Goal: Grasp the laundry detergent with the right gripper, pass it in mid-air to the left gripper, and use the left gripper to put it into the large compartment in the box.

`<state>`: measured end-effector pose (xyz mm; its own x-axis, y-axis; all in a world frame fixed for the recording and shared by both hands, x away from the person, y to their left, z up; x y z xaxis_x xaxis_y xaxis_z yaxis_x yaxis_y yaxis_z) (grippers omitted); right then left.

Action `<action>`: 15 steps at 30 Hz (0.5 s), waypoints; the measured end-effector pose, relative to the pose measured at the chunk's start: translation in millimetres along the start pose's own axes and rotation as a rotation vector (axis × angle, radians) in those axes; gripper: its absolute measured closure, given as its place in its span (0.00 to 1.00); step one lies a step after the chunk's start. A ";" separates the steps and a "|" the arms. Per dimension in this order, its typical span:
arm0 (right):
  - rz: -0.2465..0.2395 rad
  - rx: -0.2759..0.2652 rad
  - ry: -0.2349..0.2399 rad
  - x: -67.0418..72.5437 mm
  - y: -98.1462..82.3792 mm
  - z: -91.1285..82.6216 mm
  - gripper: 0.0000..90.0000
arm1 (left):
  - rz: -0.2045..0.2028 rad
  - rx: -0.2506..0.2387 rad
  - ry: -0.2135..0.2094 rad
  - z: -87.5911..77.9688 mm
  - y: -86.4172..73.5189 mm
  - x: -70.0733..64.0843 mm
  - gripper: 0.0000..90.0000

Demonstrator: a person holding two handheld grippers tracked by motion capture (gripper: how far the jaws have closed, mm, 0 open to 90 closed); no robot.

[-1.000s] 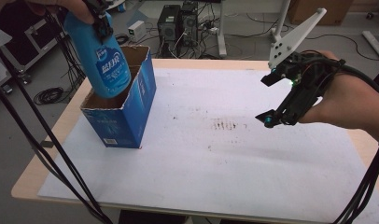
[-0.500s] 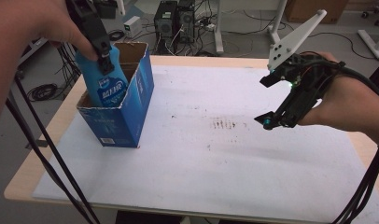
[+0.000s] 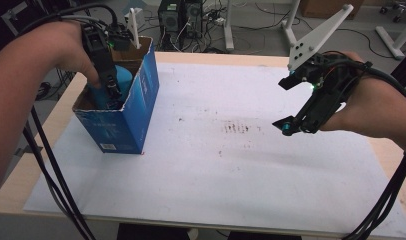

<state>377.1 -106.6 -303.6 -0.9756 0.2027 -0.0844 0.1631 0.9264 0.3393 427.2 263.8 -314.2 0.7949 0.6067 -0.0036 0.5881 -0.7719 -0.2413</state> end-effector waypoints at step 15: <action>0.008 0.005 0.009 -1.2 -4.4 5.0 0.01 | 0.006 -0.014 -0.061 20.0 0.9 7.5 0.42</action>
<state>378.3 -109.3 -309.6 -0.9755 0.2076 -0.0730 0.1720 0.9263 0.3352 430.8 271.4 -333.9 0.7879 0.6125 -0.0640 0.5860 -0.7776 -0.2280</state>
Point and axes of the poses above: each handheld gripper's, and its own axes: z roughly forward along the jaws, y roughly out of its top, x roughly to its left, the point moved 4 cm from there along z, roughly forward along the jaws, and after that the axes turned 12 degrees about x, right-handed, at the moved point
